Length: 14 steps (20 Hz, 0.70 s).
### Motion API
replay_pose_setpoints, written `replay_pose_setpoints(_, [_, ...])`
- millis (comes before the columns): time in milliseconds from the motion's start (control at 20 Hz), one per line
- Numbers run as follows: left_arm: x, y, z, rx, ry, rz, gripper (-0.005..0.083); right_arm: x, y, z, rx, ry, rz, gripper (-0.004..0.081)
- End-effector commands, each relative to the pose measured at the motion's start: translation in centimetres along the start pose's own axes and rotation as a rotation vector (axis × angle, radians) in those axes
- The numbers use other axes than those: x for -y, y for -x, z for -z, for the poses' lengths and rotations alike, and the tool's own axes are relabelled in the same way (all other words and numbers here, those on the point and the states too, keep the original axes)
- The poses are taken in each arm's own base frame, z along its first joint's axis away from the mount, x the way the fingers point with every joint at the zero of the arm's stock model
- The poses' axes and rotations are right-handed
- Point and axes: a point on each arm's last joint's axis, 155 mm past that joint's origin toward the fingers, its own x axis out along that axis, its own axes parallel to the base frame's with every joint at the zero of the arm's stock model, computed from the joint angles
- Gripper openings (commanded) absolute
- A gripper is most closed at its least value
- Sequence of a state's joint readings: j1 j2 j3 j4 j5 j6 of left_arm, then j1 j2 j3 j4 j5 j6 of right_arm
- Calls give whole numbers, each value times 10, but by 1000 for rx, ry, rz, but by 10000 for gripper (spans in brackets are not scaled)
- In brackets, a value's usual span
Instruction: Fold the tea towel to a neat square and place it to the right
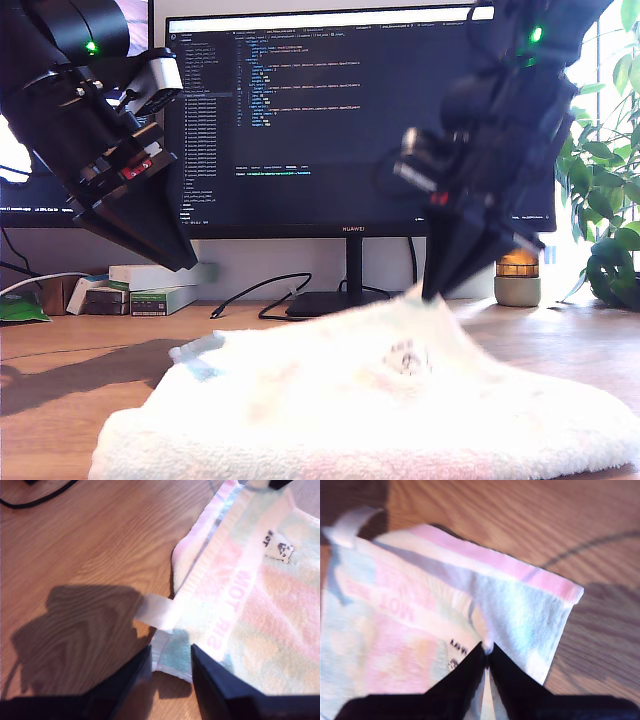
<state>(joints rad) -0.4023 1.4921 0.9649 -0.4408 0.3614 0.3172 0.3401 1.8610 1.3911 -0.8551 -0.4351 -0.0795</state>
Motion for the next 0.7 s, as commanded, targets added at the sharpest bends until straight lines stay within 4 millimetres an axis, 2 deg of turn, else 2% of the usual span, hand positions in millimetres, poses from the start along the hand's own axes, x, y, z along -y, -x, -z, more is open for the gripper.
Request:
replay_pose_setpoints(0, [2,-4,5,-7,8,11,215,-6,15,-8,45,22,7,-3])
replay_pose_setpoints(550, [6,-4,8,-19,37,30,215,34,24,-1,15,18,237,-11])
replay_pose_setpoints(650, [6,-4,10,-25,39,33,215,38,20,-1,6,33,273,34])
